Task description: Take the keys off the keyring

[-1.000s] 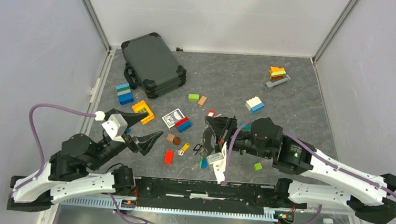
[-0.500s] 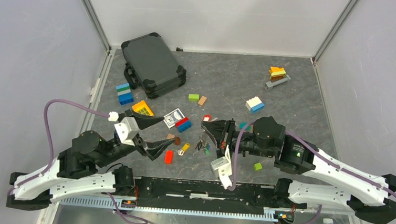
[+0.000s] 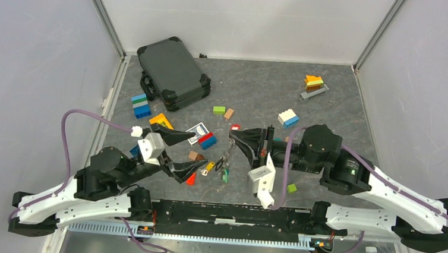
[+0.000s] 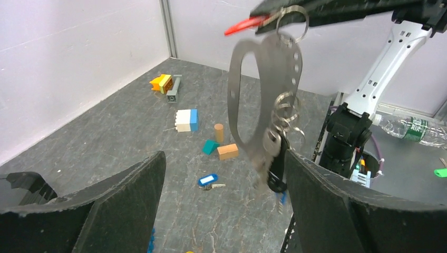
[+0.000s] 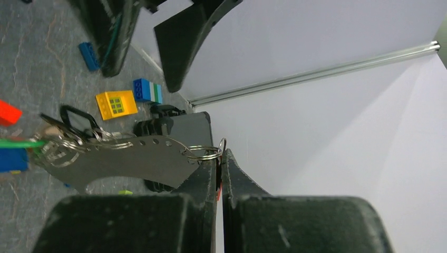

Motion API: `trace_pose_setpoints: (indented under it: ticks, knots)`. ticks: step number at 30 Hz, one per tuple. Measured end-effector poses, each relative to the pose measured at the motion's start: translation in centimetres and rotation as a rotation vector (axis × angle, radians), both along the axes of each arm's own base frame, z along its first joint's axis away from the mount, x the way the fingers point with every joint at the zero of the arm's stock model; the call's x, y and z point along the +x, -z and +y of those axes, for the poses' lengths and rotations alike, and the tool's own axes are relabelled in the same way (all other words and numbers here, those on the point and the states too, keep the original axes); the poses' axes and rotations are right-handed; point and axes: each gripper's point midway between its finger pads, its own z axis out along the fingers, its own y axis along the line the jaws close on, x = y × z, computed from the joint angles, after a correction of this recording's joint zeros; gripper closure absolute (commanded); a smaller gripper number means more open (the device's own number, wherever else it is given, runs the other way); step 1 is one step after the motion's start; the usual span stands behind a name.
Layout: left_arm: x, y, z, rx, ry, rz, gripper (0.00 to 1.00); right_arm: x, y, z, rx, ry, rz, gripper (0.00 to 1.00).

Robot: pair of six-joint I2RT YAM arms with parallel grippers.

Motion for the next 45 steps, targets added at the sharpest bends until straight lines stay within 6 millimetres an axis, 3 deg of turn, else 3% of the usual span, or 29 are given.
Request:
trace_pose_setpoints:
  ticks: [5,16,28,31,36,41,45]
  knots:
    - [0.1,0.3,-1.1,0.019,0.017,0.004,0.12,0.0,-2.3,0.0,0.048,0.011,0.078,1.0]
    - [0.0,0.1,-2.1,0.027,0.037,0.005,0.14,3.3,-3.4,-0.1,0.039,0.239,0.293,1.0]
    - [0.3,-0.3,-2.9,0.018,0.04,-0.001,0.15,4.8,-2.1,-1.4,-0.001,0.359,0.307,1.0]
    - [0.4,-0.6,-3.2,0.007,0.039,-0.008,0.15,4.8,-2.1,-1.5,-0.003,0.36,0.307,1.0]
    - [0.6,-2.0,-3.4,-0.039,0.033,-0.064,0.01,4.0,-2.2,-1.2,-0.002,0.312,0.313,1.0]
    - [0.7,-4.0,-3.5,-0.092,0.026,-0.134,0.0,2.6,-2.1,-1.1,-0.002,0.232,0.319,1.0]
    - [0.9,-4.3,-4.6,-0.09,0.038,-0.166,0.0,1.7,-1.4,-0.5,-0.011,0.173,0.321,1.0]
